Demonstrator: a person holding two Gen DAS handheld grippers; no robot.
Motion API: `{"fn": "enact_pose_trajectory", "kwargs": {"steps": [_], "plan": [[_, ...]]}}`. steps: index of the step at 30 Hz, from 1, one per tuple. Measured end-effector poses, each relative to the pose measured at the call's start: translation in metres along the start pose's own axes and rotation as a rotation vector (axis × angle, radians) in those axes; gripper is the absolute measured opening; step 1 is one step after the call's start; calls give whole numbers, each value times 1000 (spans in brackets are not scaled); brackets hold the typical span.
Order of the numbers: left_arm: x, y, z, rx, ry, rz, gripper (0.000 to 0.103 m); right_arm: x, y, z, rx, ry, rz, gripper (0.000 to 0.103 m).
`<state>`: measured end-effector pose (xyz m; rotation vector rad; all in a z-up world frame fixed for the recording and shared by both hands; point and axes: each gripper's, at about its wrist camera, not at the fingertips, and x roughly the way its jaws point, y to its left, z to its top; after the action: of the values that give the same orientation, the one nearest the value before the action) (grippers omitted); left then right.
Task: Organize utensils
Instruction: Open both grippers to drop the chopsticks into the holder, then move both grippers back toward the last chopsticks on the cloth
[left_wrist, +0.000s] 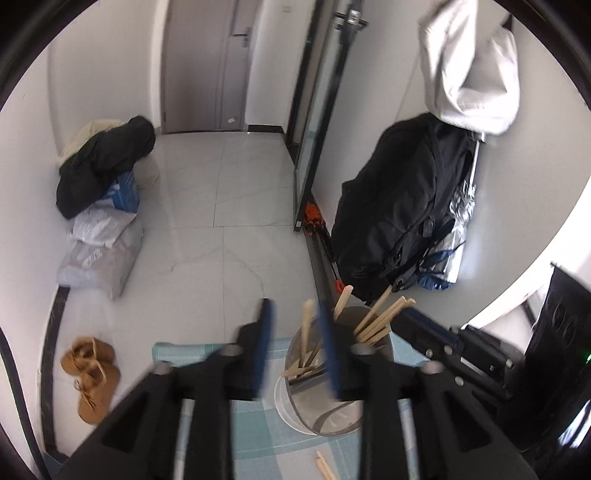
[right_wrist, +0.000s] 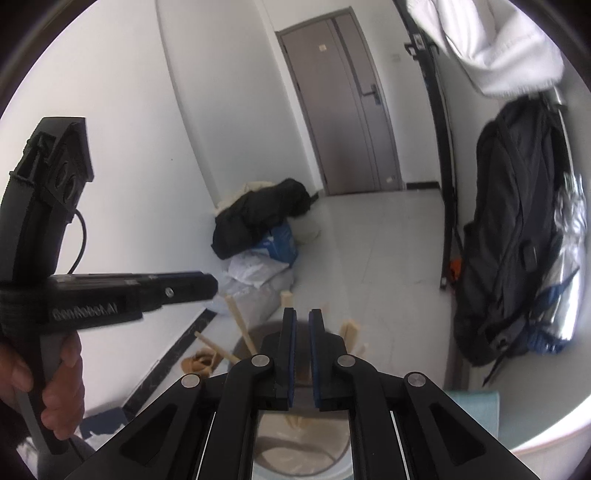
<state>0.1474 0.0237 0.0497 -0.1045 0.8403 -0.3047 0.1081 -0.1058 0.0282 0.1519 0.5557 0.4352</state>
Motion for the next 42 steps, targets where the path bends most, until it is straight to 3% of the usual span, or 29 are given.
{"fn": "enact_pose_trajectory", "kwargs": {"steps": [2,3,8,12,16,22,26,34,37,42], "plan": [[-4,1,-3,-16,-22,15,56,-3,-1,-5,4,15,-7,8],[-7,1,-4,-17,-36,24,57,-6,-1,-8,6,15,-8,9],[-19,-4,-7,-6,-56,39,58,-26,4,-12,7,-17,-15,31],[-32,-8,-11,1,-79,47,60,-42,10,-12,-2,-37,-26,34],[-48,-13,-16,4,-102,52,64,-60,20,-10,-13,-57,-36,50],[-71,-19,-25,-4,-135,60,66,-90,35,-9,-30,-95,-41,57],[-86,-24,-34,-10,-167,73,75,-106,43,-11,-39,-110,-48,66],[-108,-36,-59,17,-229,103,78,-134,55,-24,-55,-124,-35,73],[-111,-36,-67,13,-238,109,85,-142,59,-32,-66,-137,-45,76],[-115,-34,-78,-10,-244,109,85,-154,63,-46,-59,-145,-57,80]]}}
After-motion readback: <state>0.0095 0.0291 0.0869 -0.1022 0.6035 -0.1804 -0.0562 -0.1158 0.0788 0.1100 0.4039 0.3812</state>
